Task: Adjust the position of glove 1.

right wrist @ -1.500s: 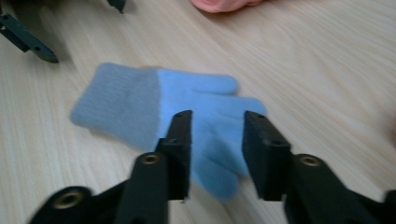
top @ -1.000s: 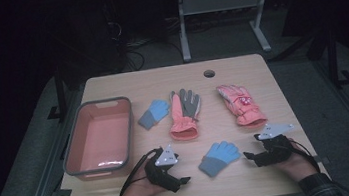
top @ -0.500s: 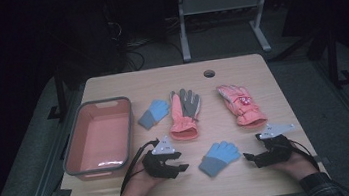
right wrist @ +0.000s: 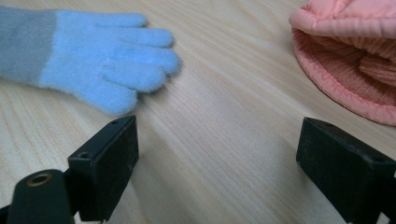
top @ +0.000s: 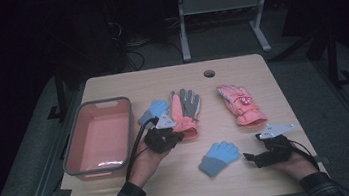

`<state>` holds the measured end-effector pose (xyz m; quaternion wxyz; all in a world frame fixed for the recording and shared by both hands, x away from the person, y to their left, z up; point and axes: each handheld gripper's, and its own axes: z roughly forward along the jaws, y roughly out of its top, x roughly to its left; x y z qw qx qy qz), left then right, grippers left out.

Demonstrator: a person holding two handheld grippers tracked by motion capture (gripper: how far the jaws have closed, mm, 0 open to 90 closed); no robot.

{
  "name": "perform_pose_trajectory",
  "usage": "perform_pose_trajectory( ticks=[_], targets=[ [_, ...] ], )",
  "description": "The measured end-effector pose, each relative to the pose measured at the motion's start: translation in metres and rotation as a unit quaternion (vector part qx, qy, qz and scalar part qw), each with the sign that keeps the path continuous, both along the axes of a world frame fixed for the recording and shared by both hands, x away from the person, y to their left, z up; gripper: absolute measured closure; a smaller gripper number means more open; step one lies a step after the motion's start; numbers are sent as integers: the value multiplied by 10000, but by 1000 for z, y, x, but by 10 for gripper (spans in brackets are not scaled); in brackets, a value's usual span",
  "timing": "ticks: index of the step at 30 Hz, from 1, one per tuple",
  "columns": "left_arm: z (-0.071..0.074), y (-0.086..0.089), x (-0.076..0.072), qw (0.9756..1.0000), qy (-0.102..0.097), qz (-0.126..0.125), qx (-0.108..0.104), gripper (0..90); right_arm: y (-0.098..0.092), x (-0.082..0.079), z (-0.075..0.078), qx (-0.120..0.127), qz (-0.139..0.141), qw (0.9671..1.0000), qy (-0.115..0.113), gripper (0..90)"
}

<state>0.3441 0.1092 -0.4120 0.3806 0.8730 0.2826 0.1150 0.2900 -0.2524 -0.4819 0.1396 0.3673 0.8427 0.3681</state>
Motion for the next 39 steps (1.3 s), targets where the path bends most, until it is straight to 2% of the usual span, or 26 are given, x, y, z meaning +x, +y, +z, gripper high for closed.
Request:
perform_pose_trajectory(
  ticks=[2,6,7,9,11,13,16,18,22,25,27,30,33,39],
  targets=[
    [1,-1,5,10000,-7,62,9,895,0,0,0,0,-7,10000,3,123],
    [3,-3,30,9995,-48,314,-35,895,0,0,0,3,-16,10000,23,123],
    [3,-3,30,9995,-48,314,-35,895,0,0,0,3,-16,10000,23,123],
    [2,-5,46,9991,-87,426,-34,895,0,0,0,5,-16,10000,26,123],
    [1,-6,51,9990,-79,448,-7,895,0,0,0,6,-17,10000,27,123],
    [-2,-11,65,9988,-109,471,79,895,0,0,0,6,-17,10000,27,123],
    [-4,-15,73,9988,-116,463,95,895,0,0,0,7,-18,10000,29,122],
    [-6,-23,81,9986,-108,482,162,895,0,0,0,7,-17,10000,27,122],
    [-9,-28,90,9988,-82,464,150,895,0,0,0,12,-17,10000,30,122],
    [-12,-31,95,9990,-2,374,252,895,0,0,0,18,-16,10000,15,122],
    [-19,-37,99,9987,48,376,334,895,0,0,0,11,-11,10000,10,123],
    [-26,-40,102,9986,143,364,343,896,0,0,0,15,-11,10000,10,122],
    [-30,-42,102,9985,176,282,436,896,0,0,0,14,-11,10000,8,122],
    [-30,-51,99,9989,260,72,387,896,0,0,0,10,-11,10000,8,122]
  ],
)
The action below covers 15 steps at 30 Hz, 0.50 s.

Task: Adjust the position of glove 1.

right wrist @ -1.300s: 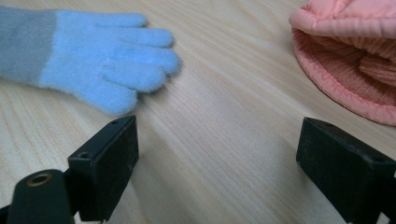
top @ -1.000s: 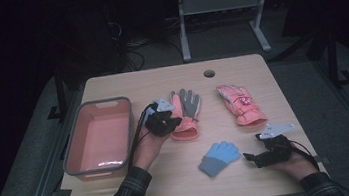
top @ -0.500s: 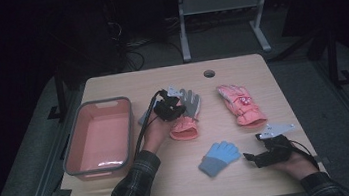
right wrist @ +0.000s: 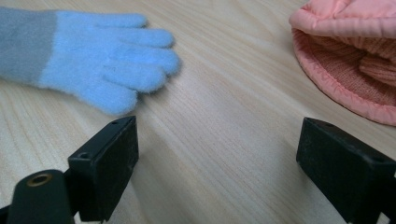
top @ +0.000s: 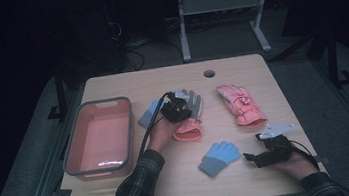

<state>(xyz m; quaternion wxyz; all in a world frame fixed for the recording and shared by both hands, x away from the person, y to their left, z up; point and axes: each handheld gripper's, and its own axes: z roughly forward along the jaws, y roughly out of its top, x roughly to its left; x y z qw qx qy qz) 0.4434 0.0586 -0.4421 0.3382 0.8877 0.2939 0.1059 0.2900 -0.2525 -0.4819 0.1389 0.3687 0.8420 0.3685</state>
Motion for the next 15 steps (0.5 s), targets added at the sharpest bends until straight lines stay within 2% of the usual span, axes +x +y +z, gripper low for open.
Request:
perform_pose_trajectory(
  ticks=[7,11,15],
  targets=[
    [0,-24,-4,9995,-10,-328,-18,897,0,0,0,-8,3,10000,-2,122],
    [0,-41,-5,9989,24,-464,-28,897,0,0,0,2,-5,10000,2,122],
    [-1,-49,-5,9985,17,-546,-62,896,0,0,0,6,-5,10000,11,122]
  ],
)
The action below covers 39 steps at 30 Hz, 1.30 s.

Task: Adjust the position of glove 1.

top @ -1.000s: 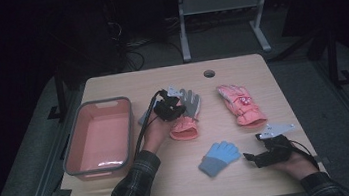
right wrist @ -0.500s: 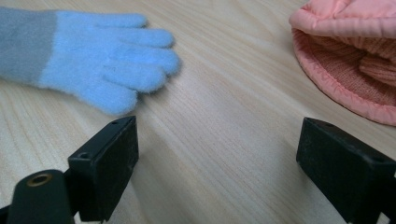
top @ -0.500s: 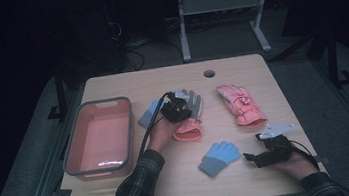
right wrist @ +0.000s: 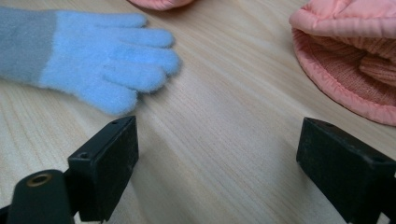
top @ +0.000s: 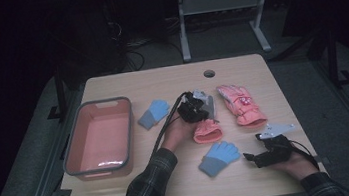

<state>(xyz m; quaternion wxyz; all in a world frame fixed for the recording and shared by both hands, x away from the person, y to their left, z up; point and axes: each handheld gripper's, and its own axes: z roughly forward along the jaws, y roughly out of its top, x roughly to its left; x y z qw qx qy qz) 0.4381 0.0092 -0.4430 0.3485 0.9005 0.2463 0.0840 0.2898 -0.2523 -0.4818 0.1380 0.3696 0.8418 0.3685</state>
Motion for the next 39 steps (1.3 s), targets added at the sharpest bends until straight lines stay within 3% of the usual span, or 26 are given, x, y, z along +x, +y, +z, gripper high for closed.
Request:
perform_pose_trajectory(
  ticks=[6,9,13,16,18,27,33,39],
  targets=[
    [11,8,1,10000,-73,1,-65,896,0,0,0,14,3,10000,20,120],
    [21,25,1,9994,-120,273,-178,896,0,0,0,11,6,10000,16,121],
    [26,49,7,9979,-233,590,-86,896,0,0,0,3,1,10000,18,120],
    [25,66,13,9952,-254,945,-87,896,0,0,0,-4,5,10000,15,119],
    [21,75,17,9934,-299,1105,29,896,0,0,0,-13,10,10000,10,119],
    [1,99,30,9832,-234,1799,218,896,0,0,0,-5,8,10000,11,119],
    [-6,104,31,9782,-251,2029,350,896,0,0,0,-3,10,10000,10,119],
    [-12,106,33,9761,-230,2107,483,896,0,0,0,-7,9,10000,8,119]
  ],
)
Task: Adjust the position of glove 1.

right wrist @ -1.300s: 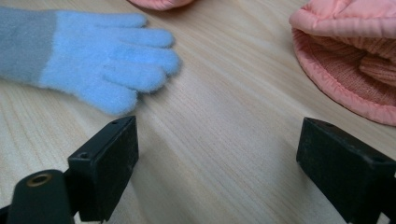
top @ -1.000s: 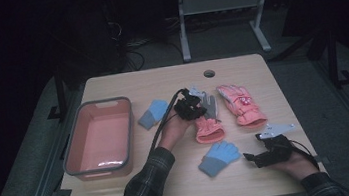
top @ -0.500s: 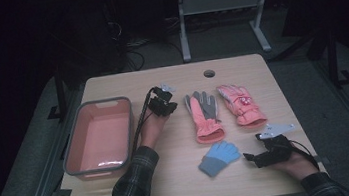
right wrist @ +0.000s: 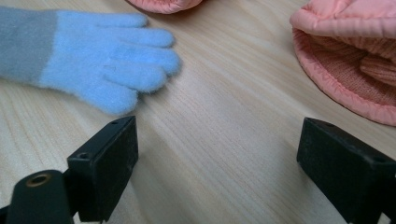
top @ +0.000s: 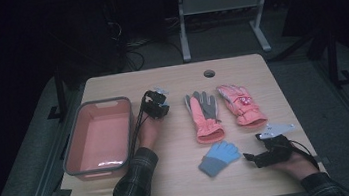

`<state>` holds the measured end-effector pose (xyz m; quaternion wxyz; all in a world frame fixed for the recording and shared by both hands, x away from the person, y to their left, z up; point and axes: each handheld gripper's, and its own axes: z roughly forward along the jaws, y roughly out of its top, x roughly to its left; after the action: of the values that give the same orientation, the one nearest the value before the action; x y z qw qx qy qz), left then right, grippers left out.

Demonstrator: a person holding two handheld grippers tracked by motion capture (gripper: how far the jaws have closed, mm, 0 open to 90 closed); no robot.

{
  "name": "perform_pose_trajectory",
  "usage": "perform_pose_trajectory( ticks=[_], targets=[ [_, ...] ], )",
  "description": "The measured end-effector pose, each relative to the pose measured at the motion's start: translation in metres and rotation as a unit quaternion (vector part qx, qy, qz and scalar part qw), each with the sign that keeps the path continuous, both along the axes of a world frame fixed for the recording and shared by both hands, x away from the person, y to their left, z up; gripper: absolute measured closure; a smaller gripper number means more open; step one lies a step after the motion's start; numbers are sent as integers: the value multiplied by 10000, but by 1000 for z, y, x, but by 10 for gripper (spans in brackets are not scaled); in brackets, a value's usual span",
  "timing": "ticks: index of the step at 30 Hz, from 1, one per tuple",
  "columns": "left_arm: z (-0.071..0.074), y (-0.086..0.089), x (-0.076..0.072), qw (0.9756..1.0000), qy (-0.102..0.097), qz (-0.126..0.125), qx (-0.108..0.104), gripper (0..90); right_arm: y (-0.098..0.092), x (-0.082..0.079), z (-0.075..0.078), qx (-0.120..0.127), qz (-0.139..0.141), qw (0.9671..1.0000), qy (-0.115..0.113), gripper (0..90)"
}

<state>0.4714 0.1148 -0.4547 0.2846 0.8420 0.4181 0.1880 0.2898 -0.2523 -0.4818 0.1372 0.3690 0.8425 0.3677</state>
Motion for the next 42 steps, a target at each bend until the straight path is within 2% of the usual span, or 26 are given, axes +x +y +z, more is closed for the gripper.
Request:
perform_pose_trajectory(
  ticks=[2,4,12,21,25,27,28,31,36,37,42],
  targets=[
    [-2,2,1,10000,38,43,33,896,0,0,0,10,0,10000,1,120],
    [-5,2,2,9999,81,77,-35,896,0,0,0,9,1,10000,1,120],
    [-5,-4,0,9999,88,-79,-76,897,0,0,0,3,1,10000,-2,120],
    [-6,-31,-6,9990,130,-376,-207,897,0,0,0,0,-2,10000,5,120],
    [-3,-34,-7,9988,139,-440,-189,897,0,0,0,3,0,10000,1,119],
    [4,-28,-7,9990,73,-401,-182,896,0,0,0,0,0,10000,0,119],
    [6,-24,-7,9992,34,-317,-239,896,0,0,0,4,0,10000,2,119],
    [12,-8,-3,9997,-14,-114,-213,897,0,0,0,-2,-1,10000,2,119],
    [9,9,2,9995,30,253,-208,896,0,0,0,-8,4,10000,1,119],
    [7,9,3,9995,72,272,-127,896,0,0,0,-8,2,10000,-2,119],
    [1,8,-2,9995,206,239,22,897,0,0,0,-1,0,10000,3,119]
  ],
)
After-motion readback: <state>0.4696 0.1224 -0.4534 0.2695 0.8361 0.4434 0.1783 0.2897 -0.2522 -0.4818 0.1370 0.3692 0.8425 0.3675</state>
